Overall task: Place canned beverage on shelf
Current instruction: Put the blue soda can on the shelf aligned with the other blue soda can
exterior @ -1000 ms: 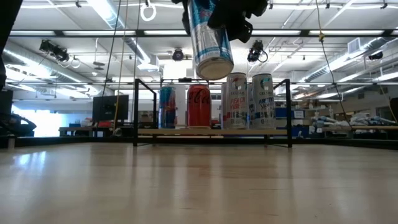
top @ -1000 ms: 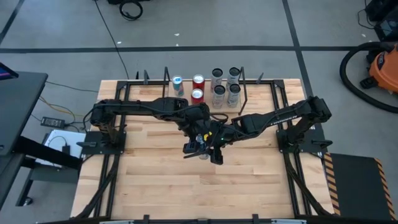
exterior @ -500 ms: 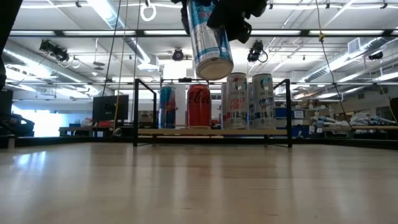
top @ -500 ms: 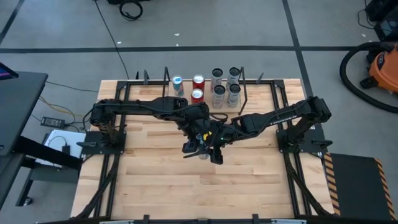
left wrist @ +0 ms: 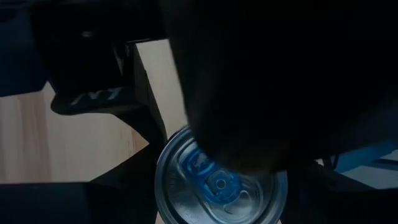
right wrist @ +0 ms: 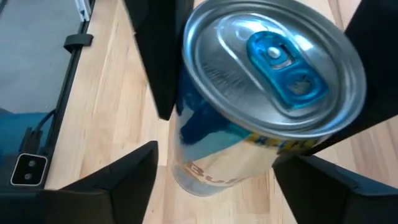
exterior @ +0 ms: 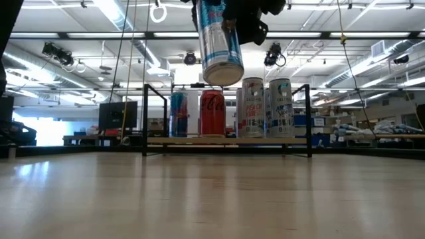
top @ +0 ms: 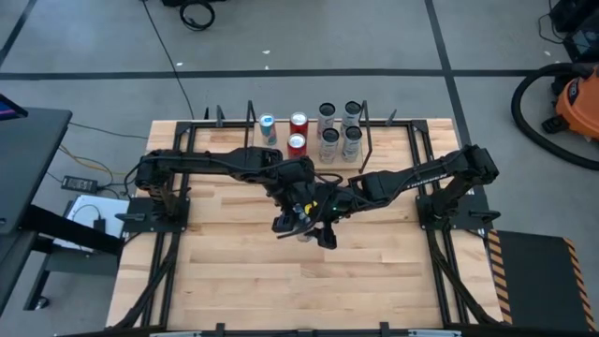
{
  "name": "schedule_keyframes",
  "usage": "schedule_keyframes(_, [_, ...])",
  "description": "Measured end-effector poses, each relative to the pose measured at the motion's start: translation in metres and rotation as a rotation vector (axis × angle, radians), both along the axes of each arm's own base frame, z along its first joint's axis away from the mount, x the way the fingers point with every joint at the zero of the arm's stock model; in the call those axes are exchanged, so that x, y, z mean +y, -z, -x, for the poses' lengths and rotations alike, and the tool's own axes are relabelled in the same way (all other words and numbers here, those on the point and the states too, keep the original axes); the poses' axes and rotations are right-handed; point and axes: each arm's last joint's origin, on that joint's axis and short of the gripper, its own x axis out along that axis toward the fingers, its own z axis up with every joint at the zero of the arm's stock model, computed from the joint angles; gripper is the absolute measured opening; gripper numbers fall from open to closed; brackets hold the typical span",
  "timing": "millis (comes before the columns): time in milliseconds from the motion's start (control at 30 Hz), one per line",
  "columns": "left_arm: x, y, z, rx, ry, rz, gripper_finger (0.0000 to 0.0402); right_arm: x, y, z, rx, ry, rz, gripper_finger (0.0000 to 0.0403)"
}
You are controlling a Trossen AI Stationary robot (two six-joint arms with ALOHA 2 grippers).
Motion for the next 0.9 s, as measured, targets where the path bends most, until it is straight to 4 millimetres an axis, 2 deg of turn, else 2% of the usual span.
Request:
schedule_keyframes(267, [0.006,0.004,0.01,0.077,0.057,-0.054,0.0238,-0.001,0.001,0.003,0.042,-0.021,-0.024,0.0357])
schedule_keyframes(400, [0.018,0.011,0.017,0.167,0.069,-0.094,0.0238,-0.004,-0.007,0.009,0.059,-0.074,-0.13,0.036])
schedule_keyframes(500, [0.031,0.012,0.022,0.211,0.063,-0.115,0.0239,-0.005,-0.012,0.015,0.063,-0.084,-0.141,0.0359])
schedule_keyframes(700, [0.058,0.012,0.025,0.213,0.013,-0.129,0.0239,-0.016,-0.047,0.041,-0.042,-0.034,-0.065,0.0358])
schedule_keyframes(900, [0.085,0.012,0.031,0.219,0.0,-0.2,0.024,-0.029,-0.081,0.078,-0.132,0.006,-0.042,0.0358])
